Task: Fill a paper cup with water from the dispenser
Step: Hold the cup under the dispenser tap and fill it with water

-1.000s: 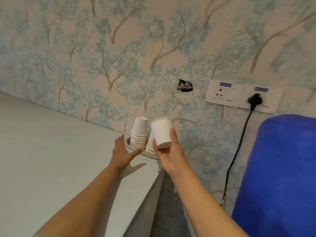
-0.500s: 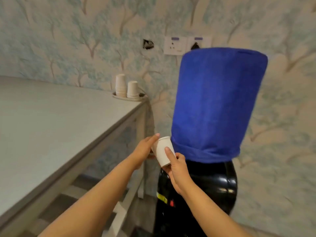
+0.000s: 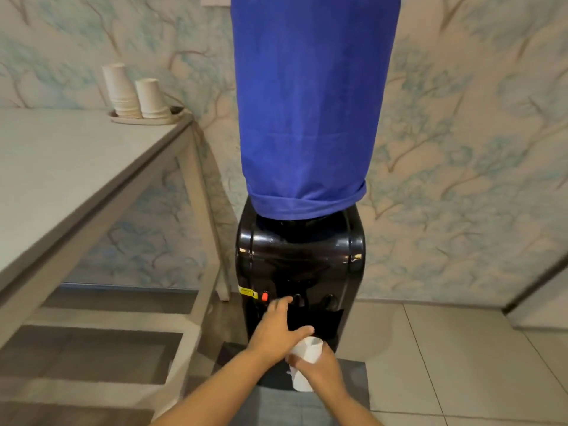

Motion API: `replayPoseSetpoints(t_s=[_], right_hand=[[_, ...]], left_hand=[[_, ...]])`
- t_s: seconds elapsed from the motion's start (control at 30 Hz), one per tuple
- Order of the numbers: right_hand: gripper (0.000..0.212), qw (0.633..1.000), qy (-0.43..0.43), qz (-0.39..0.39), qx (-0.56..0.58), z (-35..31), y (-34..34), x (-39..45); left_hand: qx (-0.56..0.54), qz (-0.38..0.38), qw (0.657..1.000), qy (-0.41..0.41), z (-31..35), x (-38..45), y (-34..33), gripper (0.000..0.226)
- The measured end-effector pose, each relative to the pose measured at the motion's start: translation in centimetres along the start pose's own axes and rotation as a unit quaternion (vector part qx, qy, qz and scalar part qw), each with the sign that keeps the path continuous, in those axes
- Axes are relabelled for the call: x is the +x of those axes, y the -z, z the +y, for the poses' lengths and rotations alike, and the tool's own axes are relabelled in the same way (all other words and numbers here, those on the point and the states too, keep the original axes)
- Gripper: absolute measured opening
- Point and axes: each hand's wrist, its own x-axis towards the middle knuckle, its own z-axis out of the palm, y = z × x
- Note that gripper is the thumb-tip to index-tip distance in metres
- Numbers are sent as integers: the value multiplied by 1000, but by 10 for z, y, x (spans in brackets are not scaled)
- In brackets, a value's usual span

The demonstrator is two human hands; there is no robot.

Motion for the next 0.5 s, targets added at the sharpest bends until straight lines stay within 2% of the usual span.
replayPoseSetpoints(t_s=[0.07,0.13,0.23,0.3,0.4,0.5], right_hand=[[65,998,-17,40,-35,17,-1,9],[70,997,-27,62,-32,26,-4,20],[68,996,-31,78,29,29,-7,43],[69,996,-26,75,34,33,-11,64],[70,998,-9,60,31,34,-17,87],[61,998,-31,49,34,43,-29,111]], left_hand=[[149,120,977,-98,0,18,6,84],[265,191,932,-158,6,42,14,95],[387,150,892,-178,18,85,22,129],[434,112,876,-177,18,108,18,142],[439,124,874,-170,13,119,13,149],[442,116,874,-164,10,119,11,151]])
